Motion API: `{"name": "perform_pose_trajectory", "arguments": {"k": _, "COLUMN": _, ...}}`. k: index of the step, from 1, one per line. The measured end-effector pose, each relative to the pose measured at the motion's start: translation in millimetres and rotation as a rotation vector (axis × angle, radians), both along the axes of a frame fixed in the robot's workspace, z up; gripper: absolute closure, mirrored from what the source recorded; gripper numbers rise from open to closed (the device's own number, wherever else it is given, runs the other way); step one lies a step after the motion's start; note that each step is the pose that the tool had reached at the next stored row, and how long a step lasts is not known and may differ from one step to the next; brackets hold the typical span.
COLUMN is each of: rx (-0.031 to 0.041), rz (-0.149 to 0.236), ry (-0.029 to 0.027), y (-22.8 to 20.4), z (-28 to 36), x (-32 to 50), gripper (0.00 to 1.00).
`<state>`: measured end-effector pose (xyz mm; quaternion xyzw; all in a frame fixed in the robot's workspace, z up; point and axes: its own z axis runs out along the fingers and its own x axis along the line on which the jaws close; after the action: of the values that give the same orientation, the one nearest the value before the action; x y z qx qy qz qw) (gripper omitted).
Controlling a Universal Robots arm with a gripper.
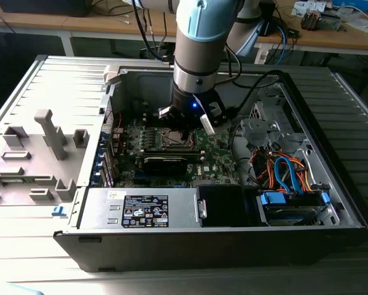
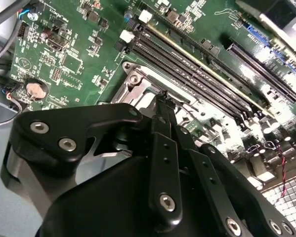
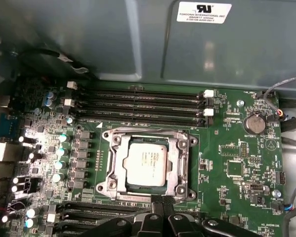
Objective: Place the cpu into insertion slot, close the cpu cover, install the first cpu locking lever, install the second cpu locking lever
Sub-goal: 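Install the second cpu locking lever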
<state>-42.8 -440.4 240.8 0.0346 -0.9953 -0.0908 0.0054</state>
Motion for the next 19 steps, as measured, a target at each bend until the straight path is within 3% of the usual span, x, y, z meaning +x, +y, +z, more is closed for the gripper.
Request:
{"name": "perform_pose_trajectory", "arguments": {"k": 1, "rx": 0.0042, "rz": 0.000, "ry": 0.0000, "y": -3.2, "z": -0.5, "x": -0.7, "gripper": 0.89}}
{"name": "perform_pose_trajectory", "arguments": {"k": 5, "rx": 0.0074, "rz": 0.000, "ry": 0.0000, "y": -10.4, "z": -2.9, "x": -4.9, "gripper": 0.89}}
{"name": "perform_pose_trajectory", "arguments": {"k": 12, "rx": 0.0114, "rz": 0.001, "ry": 0.0000, "y": -11.9, "z": -9.3, "x": -24.5, "gripper": 0.89}}
{"name": "perform_pose_trajectory", "arguments": {"k": 19, "rx": 0.0118, "rz": 0.002, "ry": 0.0000, "y": -12.6, "z": -14.3, "x": -31.1, "gripper": 0.89}}
